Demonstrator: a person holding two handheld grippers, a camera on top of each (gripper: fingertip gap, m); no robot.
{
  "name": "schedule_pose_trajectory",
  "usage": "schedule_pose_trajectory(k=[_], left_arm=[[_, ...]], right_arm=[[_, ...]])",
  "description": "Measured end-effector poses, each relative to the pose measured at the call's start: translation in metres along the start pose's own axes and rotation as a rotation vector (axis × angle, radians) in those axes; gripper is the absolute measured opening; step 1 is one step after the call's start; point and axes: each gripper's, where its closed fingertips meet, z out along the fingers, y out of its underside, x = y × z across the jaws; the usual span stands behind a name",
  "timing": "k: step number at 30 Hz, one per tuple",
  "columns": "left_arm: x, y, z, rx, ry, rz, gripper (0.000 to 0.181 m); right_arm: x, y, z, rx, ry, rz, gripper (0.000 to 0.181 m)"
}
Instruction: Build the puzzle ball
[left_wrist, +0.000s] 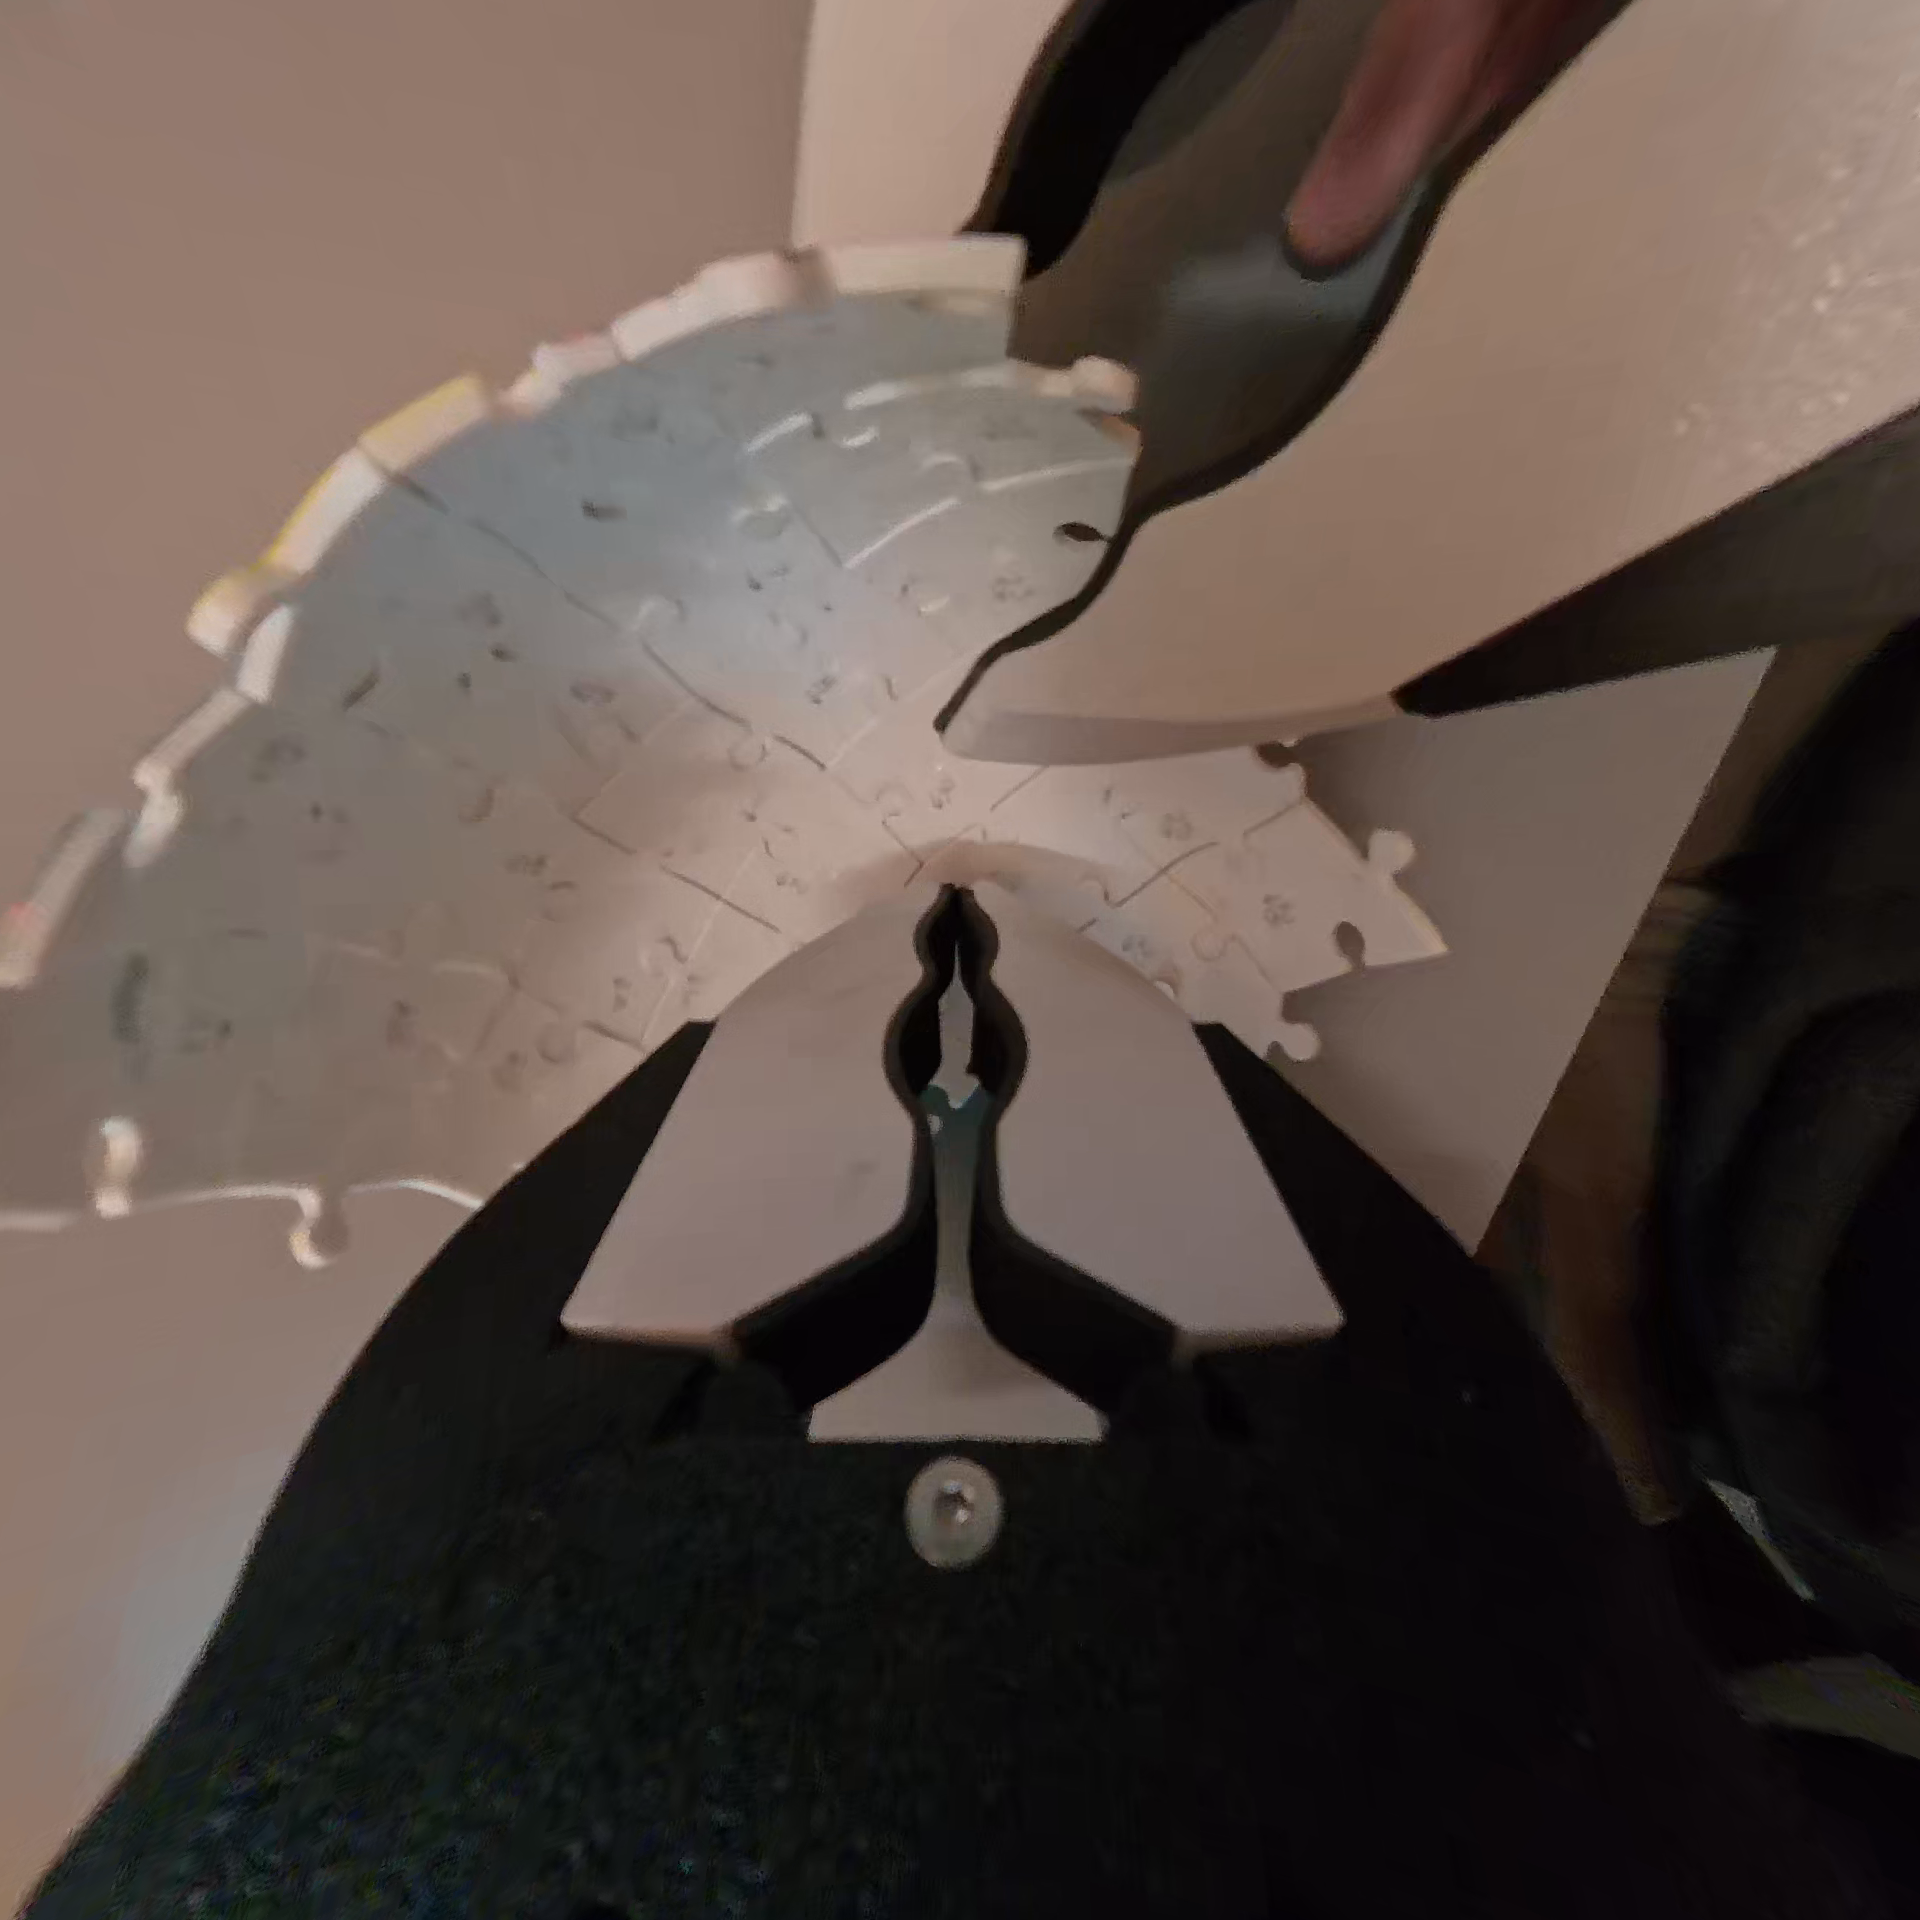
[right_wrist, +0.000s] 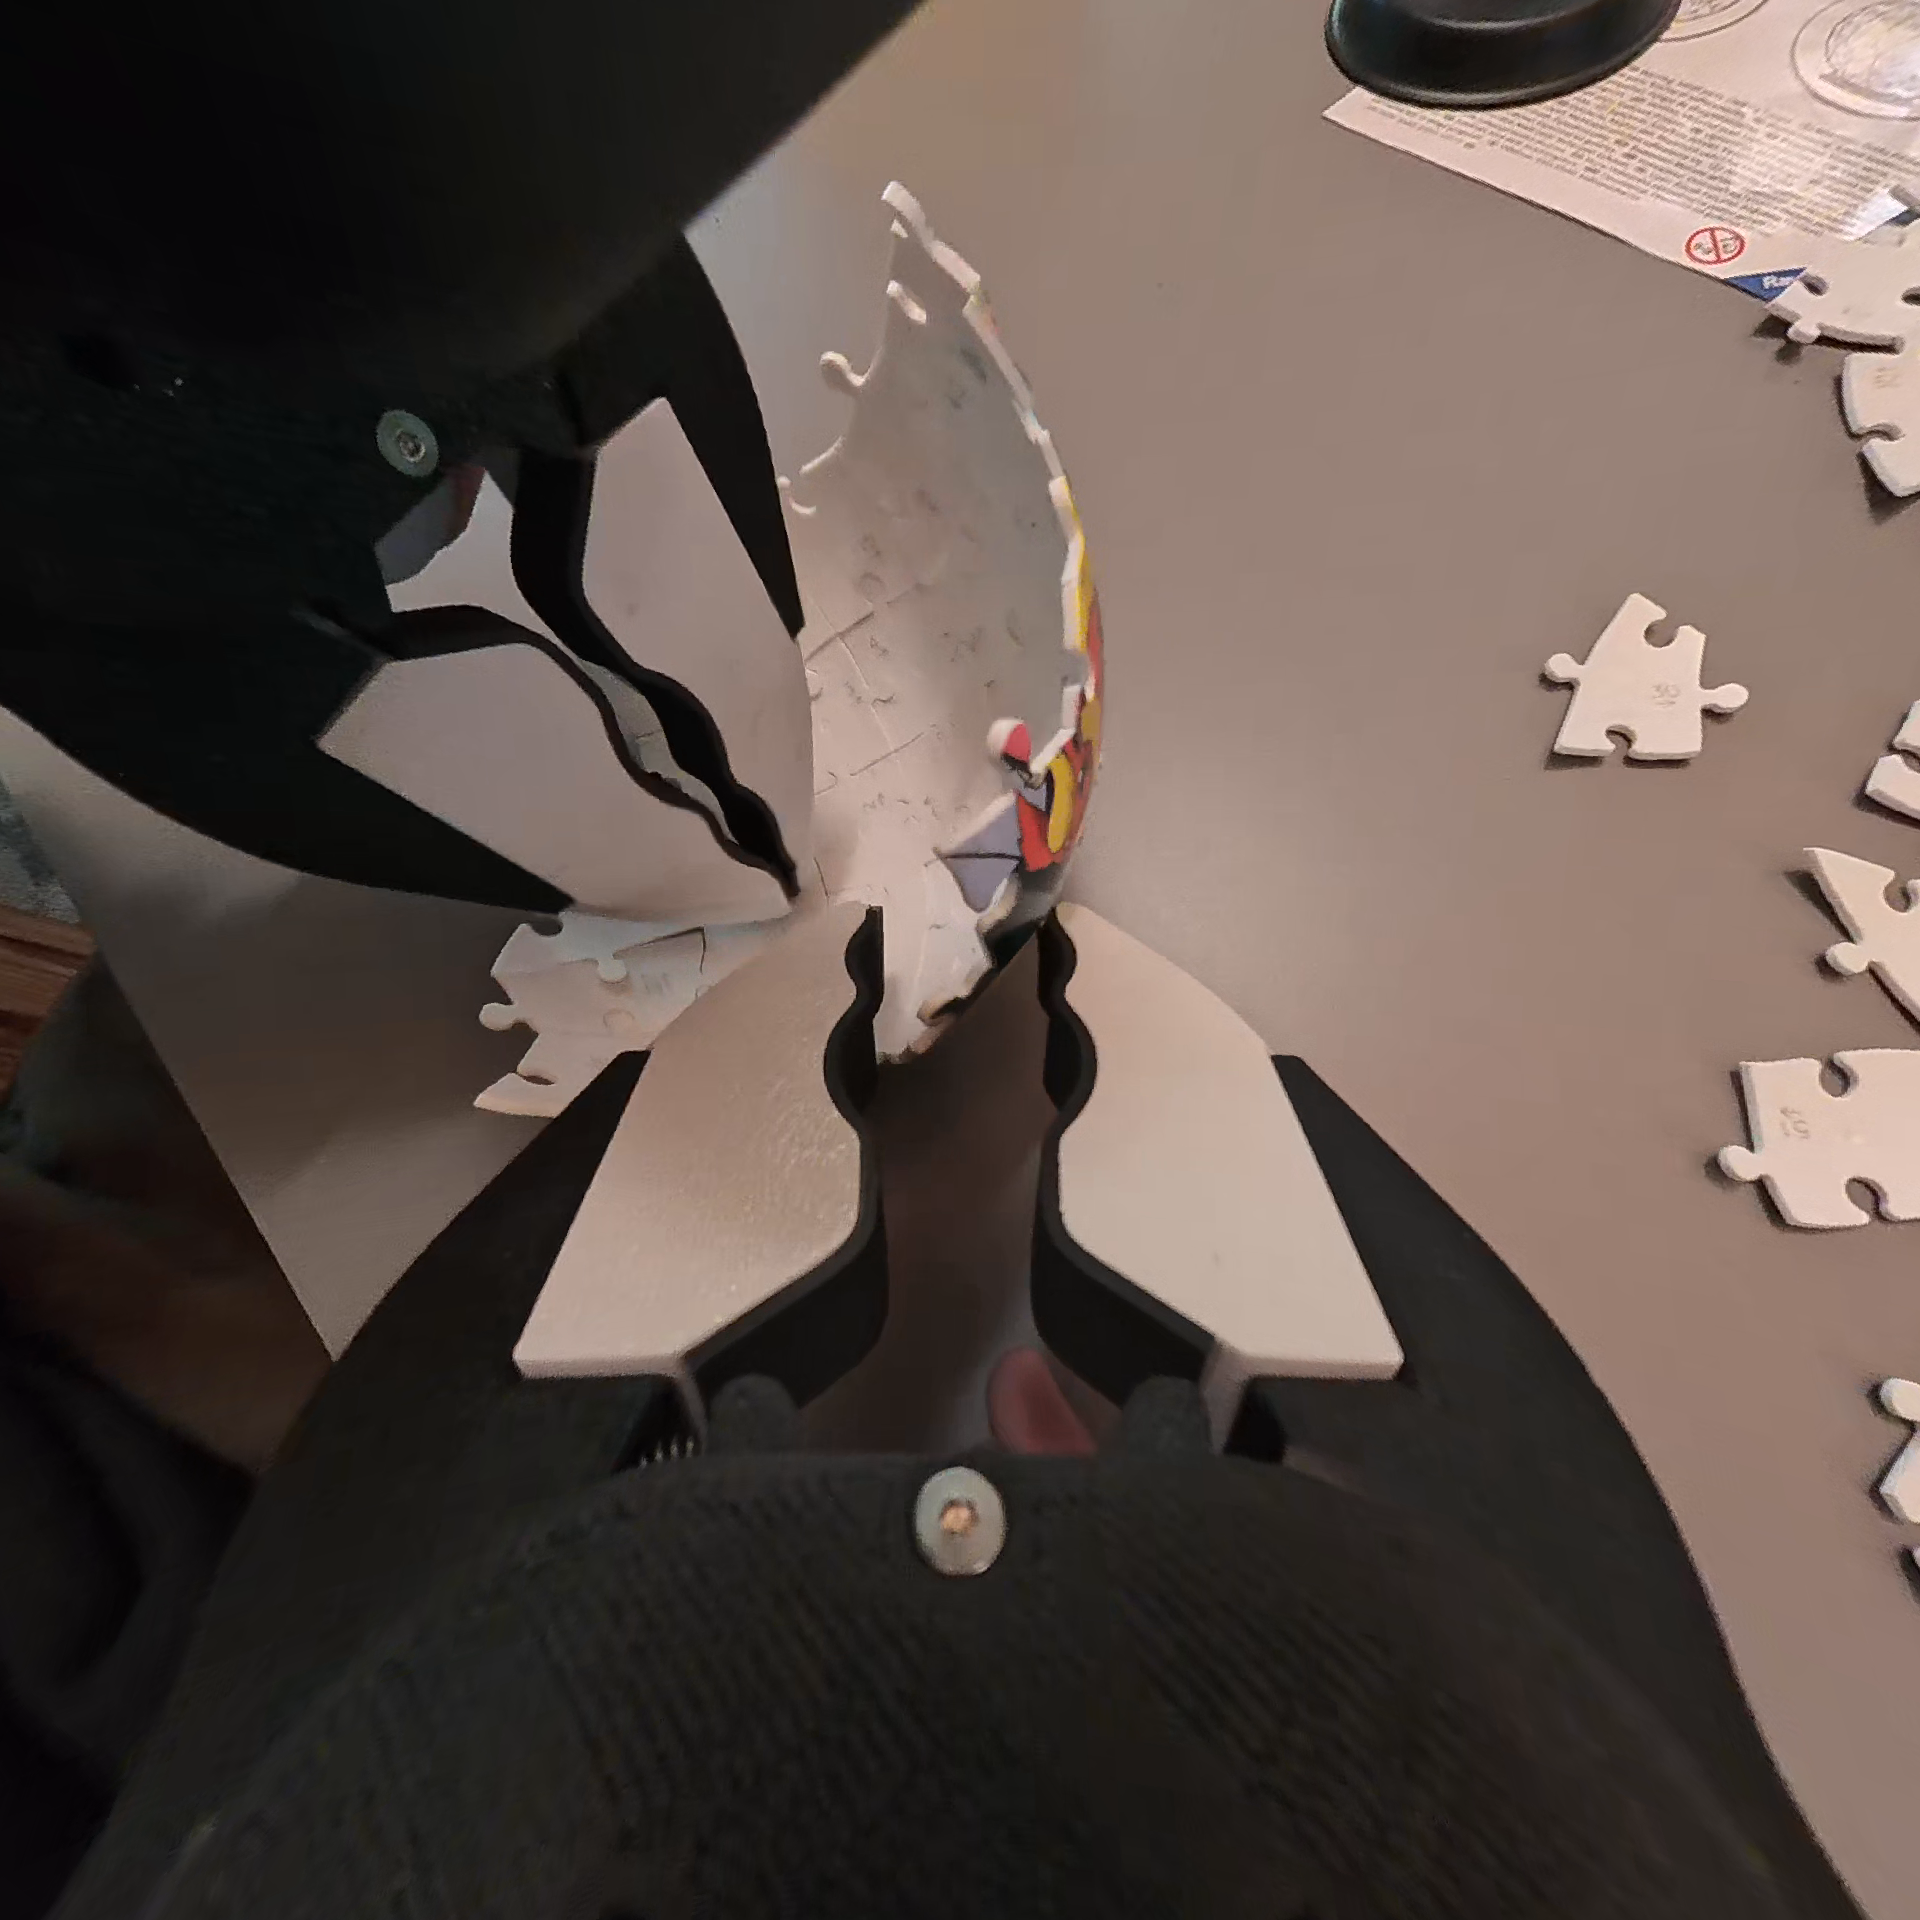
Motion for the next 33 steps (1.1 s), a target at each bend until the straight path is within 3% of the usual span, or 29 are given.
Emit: schedule_pose_trajectory(k=[14,24,28,33], left_arm=[[0.006,0.011,-0.001,-0.068,0.009,0.097,0.000],[0.006,0.010,0.000,-0.080,-0.053,0.037,0.000],[0.006,0.010,0.000,-0.068,-0.052,-0.010,0.000],[0.006,0.009,0.001,-0.027,-0.036,-0.137,0.000]], right_arm=[[-0.003,-0.003,0.000,0.009,-0.007,-0.029,0.029],[-0.009,0.003,-0.008,-0.015,-0.094,0.019,0.036],[-0.030,0.024,-0.031,-0.110,-0.174,-0.108,0.029],[-0.071,0.039,-0.046,-0.045,-0.148,-0.338,0.031]])
